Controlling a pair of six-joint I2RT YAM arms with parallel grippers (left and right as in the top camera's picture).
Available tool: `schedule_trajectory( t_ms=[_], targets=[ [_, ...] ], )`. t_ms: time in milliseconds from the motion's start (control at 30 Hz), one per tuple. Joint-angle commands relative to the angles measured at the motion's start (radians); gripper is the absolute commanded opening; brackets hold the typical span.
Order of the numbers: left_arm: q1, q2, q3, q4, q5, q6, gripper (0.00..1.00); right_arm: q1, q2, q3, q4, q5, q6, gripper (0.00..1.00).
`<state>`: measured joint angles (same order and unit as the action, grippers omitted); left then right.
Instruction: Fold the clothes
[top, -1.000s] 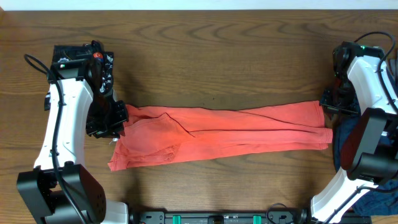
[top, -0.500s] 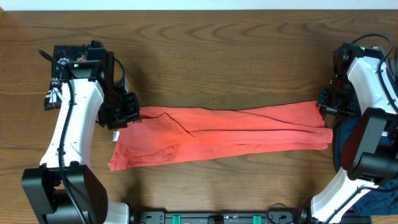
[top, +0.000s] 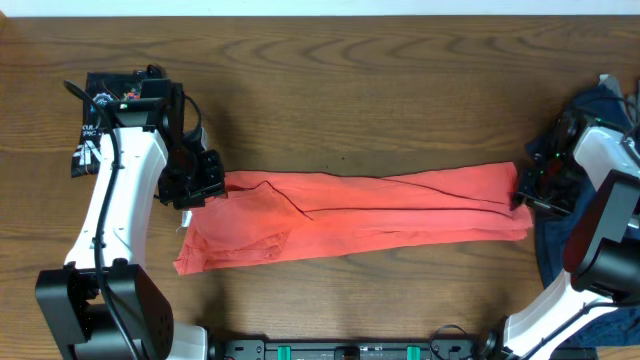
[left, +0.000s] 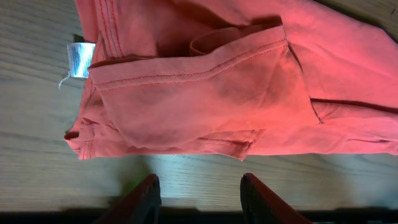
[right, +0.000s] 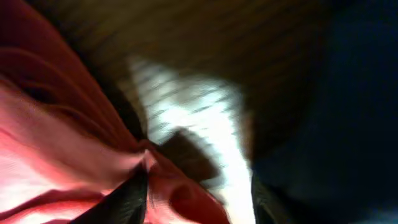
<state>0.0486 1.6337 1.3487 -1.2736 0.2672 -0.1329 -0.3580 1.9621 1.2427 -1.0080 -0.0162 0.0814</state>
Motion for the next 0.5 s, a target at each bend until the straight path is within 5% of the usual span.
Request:
schedule_trajectory(
  t_ms=[0, 333, 467],
  targets=[
    [0.0, -0.019, -0.008, 0.001, 0.009, 0.002, 0.44, -0.001, 0.0, -0.043, 0.048, -0.176, -0.076, 0.74],
    [0.0, -0.019, -0.008, 0.004, 0.009, 0.002, 0.44, -0.001, 0.0, -0.054, 0.051, -0.179, -0.076, 0.67],
    [0.0, -0.019, -0.008, 0.008, 0.009, 0.002, 0.44, -0.003, -0.001, -0.031, 0.023, -0.169, -0.08, 0.72]
  ],
)
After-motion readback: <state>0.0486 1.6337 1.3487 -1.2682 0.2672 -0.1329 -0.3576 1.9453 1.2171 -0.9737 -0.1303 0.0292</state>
